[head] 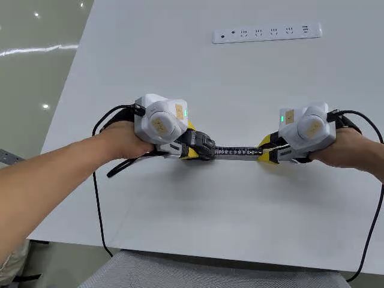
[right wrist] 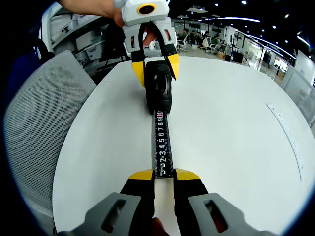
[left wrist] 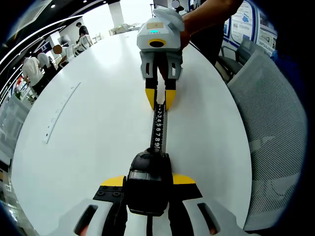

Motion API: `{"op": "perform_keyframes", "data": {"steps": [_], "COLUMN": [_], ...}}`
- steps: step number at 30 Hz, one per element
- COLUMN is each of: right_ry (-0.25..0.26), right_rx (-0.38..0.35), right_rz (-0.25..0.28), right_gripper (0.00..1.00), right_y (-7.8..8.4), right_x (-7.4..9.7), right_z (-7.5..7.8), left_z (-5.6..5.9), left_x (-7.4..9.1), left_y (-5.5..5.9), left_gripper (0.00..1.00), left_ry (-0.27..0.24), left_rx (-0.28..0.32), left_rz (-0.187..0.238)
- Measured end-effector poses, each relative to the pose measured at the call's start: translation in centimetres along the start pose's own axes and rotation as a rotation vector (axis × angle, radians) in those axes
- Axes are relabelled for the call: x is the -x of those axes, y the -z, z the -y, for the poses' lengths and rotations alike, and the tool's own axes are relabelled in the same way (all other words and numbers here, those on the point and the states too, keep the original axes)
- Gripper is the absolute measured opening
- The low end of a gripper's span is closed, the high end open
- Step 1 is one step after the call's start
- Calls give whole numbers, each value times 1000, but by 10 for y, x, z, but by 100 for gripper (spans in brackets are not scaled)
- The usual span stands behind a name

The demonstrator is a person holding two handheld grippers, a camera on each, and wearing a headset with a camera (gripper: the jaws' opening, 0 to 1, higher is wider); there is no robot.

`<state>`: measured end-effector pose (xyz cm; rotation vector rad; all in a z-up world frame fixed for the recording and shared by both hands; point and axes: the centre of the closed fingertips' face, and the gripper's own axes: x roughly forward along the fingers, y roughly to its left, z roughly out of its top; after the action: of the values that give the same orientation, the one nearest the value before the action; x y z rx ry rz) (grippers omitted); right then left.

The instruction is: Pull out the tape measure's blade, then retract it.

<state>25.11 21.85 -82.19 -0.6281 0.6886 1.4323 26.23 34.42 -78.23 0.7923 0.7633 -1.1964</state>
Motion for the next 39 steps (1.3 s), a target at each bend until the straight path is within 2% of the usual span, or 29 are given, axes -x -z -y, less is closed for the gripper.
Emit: {"op": "perform_keyframes", "data": {"steps": [15,39], "right_ry": [1,6], "right_rx": [-4,-25], "right_rz": [-13,-27], "right_gripper": [10,10], "right_y": [18,49], "right_x": [20,45], "right_z": [-1,6], "left_z": [4,3], "left_x": [4,3], "left_y": [-8,-6], "left_gripper": [28,28], "left_ry": [2,5], "left_rx": [3,14], "left_rz": [-5,-15]}}
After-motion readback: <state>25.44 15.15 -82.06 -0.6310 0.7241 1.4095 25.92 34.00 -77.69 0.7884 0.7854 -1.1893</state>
